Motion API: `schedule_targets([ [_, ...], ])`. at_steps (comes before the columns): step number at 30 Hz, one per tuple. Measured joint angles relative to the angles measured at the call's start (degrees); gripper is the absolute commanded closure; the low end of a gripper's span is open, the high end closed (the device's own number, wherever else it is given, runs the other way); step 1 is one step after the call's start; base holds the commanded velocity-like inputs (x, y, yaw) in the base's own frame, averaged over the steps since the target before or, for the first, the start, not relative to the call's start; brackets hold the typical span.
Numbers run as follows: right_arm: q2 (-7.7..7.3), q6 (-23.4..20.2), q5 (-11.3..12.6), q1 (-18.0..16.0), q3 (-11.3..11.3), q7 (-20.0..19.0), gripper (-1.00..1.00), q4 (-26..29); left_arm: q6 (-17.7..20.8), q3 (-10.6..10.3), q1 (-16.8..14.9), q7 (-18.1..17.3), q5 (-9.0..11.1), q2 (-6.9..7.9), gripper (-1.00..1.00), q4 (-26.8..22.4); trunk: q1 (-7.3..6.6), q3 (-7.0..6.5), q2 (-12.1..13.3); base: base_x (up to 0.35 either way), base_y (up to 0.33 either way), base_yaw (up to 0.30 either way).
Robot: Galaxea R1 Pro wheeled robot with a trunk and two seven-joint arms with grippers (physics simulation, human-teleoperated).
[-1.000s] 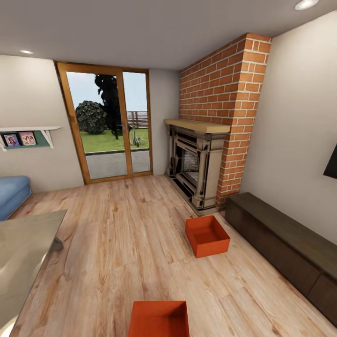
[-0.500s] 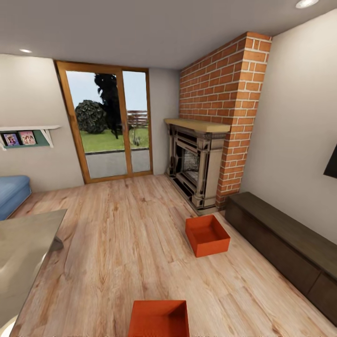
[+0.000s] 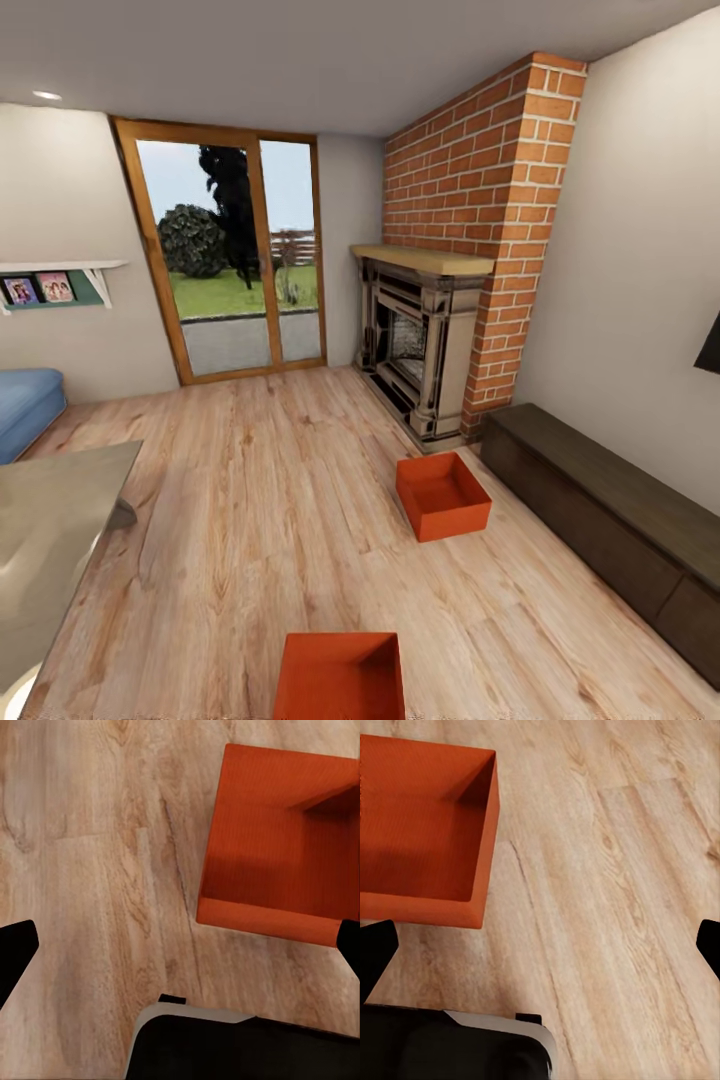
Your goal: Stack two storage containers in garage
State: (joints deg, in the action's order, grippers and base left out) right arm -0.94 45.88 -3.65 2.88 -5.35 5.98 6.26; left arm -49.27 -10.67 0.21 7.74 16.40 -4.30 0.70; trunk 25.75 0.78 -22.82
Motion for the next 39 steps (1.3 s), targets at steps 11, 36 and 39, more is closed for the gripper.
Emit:
schedule_targets([
  [11, -0.23, -14.51, 0.20, -0.18, 0.11, 0.14, -1.00, 21.62, 23.43, -0.01, -0.04, -0.03, 0.10, 4.50, -1.00, -28.67, 0.00, 1.00, 0.01, 0.000, 0.000, 0.000],
  [36, -0.16, -37.28, 0.71, -12.44, 0.21, -3.95, -1.00, 24.61, 58.13, 4.30, -5.96, 0.18, -0.39, 6.40, -1.00, -50.55, 0.00, 3.29, 0.03, 0.000, 0.000, 0.000],
  [39, -0.16, -37.54, 0.70, -12.55, 0.20, -4.05, -1.00, 24.68, 58.69, 4.12, -6.25, 0.04, -0.96, 6.22, -1.00, -50.88, 0.00, 3.57, 0.03, 0.000, 0.000, 0.000],
])
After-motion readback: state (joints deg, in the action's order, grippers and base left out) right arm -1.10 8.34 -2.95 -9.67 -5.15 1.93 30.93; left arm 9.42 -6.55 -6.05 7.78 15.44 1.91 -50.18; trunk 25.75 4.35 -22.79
